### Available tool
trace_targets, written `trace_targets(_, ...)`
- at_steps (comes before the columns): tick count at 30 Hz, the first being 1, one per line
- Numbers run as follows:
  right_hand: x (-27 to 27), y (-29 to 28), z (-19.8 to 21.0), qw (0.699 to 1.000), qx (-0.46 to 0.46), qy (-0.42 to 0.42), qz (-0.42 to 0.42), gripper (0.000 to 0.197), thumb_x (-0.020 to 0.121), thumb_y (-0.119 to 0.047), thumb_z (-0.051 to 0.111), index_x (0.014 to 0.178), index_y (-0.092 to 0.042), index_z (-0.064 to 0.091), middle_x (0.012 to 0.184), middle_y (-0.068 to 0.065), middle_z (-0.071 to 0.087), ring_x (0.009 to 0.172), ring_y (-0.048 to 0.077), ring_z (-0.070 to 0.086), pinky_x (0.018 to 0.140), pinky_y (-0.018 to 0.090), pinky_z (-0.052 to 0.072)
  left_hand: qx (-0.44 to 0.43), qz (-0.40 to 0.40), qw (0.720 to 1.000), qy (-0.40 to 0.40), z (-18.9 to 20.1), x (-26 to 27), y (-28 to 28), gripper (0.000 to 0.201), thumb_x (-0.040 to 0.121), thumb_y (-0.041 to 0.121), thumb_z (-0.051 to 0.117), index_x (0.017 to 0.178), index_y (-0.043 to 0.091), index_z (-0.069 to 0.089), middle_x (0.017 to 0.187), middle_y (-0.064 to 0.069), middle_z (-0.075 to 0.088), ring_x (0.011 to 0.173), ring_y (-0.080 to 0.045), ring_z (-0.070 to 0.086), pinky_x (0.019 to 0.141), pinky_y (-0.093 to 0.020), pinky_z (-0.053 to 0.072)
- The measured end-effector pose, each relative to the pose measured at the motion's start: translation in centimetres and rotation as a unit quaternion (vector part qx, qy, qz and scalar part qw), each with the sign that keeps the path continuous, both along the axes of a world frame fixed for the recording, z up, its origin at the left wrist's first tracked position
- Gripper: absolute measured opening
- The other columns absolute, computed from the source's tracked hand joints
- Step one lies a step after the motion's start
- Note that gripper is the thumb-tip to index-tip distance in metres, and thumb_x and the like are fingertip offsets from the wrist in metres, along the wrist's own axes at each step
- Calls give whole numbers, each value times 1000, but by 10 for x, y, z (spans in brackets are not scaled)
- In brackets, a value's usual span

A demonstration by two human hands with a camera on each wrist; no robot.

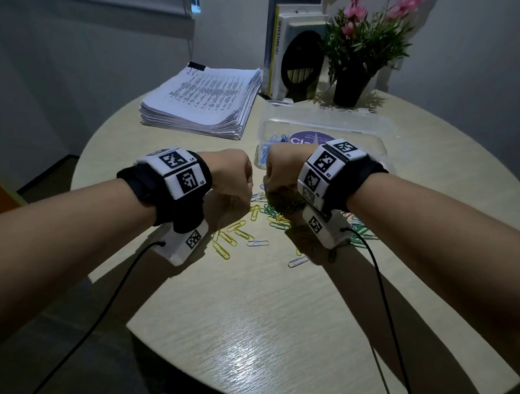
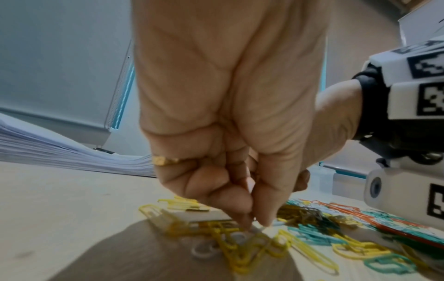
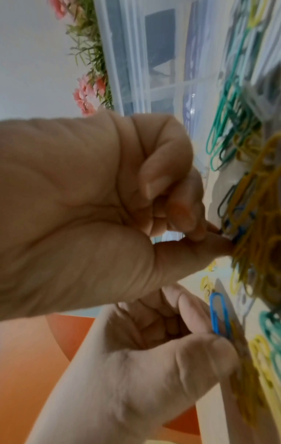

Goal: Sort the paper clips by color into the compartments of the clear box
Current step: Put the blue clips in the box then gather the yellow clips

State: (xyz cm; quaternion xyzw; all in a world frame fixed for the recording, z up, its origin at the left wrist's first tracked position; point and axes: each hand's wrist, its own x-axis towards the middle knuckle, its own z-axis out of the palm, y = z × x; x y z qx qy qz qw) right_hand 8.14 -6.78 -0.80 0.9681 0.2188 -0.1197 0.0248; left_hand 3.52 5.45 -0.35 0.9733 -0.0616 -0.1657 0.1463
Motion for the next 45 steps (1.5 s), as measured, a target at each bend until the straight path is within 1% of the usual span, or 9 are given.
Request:
trace_targets(8,-2,-14,7,991,122,34,-40,14,80,-22,66,85,-8,66,79,7,60,74,20,54,61,29,42,-147,50,988,-23,7,-5,11,18,70,4,68,58,14,59,48,3,53,47,-13,41,39,-15,31)
trace_targets(13,-7,-36,21,974,211,58,-54,7,84,-7,65,89,-12,65,74,0,60,68,14,57,56,21,45,-215,31,976,13,11,-10,10,13,77,2,72,84,12,66,69,-10,67,56,-16,54,52,-22,43)
trace_targets(17,-9,-51,30,953,273,89,-100,8,93,-11,56,88,-8,61,80,9,65,74,24,67,67,35,58,-276,75,958,-8,18,-4,9,5,84,2,68,84,7,68,73,-10,66,58,-13,60,55,-18,51)
trace_targets(23,-4,-58,46,915,377,55,-132,4,93,0,53,93,-3,56,71,15,59,55,21,60,44,23,54,-340,165,917,-130,26,19,-1,9,88,7,64,78,6,66,71,-9,63,60,-15,59,49,-16,50)
trace_targets(28,24,-45,49,935,302,-97,-157,18,88,-4,55,94,-5,72,78,5,63,73,19,58,62,27,49,-252,172,923,-233,27,45,-21,9,83,10,64,80,11,73,66,-3,63,60,-15,59,52,-22,49)
trace_targets(31,38,-35,43,938,286,-101,-169,18,85,-8,61,97,1,71,94,14,70,90,28,67,80,38,57,-182,160,938,-248,24,53,-28,11,83,14,66,86,12,76,80,-6,69,77,-19,65,64,-26,52)
trace_targets(37,34,-34,35,940,297,-72,-152,14,83,-3,64,92,3,73,92,17,73,91,26,69,83,39,57,-136,129,966,-178,25,48,-23,20,87,23,67,96,7,74,82,-4,63,74,-15,56,66,-25,46)
trace_targets(42,12,-47,42,943,292,-99,-125,13,84,-5,64,90,-6,75,93,8,72,82,15,62,68,25,50,-147,110,971,-151,29,36,-18,19,87,25,66,97,10,73,82,-3,65,64,-8,53,52,-20,43)
trace_targets(45,-5,-55,42,960,255,-46,-107,7,83,-8,69,88,-7,74,84,6,69,62,9,56,47,14,43,-192,104,969,-117,31,29,-14,20,87,25,67,98,10,73,83,-5,66,71,-12,57,63,-25,51)
